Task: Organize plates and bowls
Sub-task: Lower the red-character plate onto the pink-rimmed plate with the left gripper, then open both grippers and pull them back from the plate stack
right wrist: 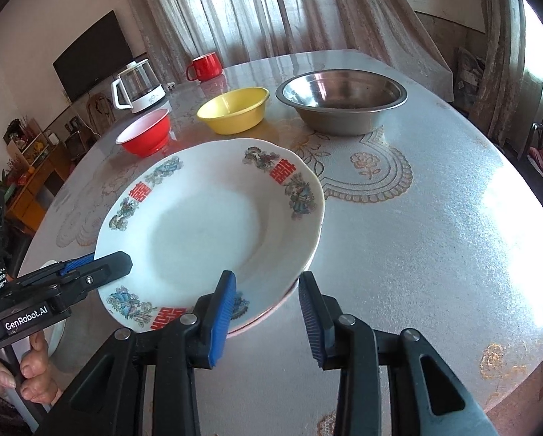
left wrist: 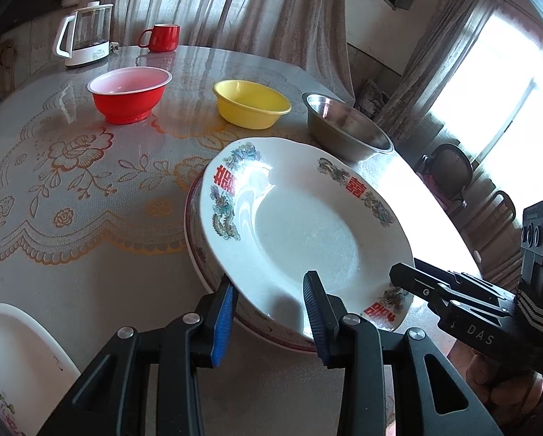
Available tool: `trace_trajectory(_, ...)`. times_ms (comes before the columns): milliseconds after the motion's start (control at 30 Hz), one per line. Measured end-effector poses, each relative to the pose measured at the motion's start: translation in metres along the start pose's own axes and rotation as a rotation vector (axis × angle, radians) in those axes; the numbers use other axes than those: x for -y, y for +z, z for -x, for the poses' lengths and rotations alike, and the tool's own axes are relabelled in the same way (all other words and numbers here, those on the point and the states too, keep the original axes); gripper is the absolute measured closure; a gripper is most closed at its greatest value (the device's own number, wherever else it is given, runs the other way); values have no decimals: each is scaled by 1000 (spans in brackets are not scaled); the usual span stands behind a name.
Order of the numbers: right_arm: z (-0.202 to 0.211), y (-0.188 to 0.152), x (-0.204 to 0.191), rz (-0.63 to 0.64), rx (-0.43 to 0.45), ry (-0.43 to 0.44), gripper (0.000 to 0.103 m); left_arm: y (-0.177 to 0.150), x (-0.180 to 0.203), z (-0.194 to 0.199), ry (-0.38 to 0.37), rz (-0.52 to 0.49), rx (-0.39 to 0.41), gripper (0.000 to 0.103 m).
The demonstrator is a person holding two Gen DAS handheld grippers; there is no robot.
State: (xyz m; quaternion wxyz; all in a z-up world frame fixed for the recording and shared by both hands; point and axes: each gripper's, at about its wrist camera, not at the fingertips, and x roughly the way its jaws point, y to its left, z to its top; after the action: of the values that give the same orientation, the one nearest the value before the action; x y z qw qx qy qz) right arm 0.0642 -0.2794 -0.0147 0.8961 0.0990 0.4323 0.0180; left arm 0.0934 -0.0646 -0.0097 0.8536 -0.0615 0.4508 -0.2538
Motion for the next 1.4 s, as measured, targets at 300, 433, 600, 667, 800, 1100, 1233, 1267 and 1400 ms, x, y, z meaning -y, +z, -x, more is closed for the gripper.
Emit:
trace_trajectory(300,3,0,-9,73,18,-40,68,-2,0,6,13,4,17,64)
trace_trajectory(433,2,-1,-9,76,16,-23,70,-5,-1,8,47,-3,23,57)
trace_trajectory(600,3,2,-5,63,6,-13,71,-7,-9,4,57,27,8,57)
trace_trajectory(667,5,5,2,33,20,-18,71,-7,-9,4,53,25,10,57)
trace_trajectory(800,4,15,16,-40,52,-33,71,-7,-4,9,37,2,30,57)
trace_trajectory(1100,-16,20,11,-45,38,-36,69,-8,3,10,-12,-28,24,50)
trace_trajectory(1233,-17,17,11,-43,34,-38,69,-11,1,12,-30,-22,19,50)
trace_trajectory(1267,-16,16,11,-43,35,-39,70,-11,1,12,-30,-20,18,50)
trace_trajectory(1400,-9,16,9,-48,53,-61,70,-13,-2,17,18,-11,25,50)
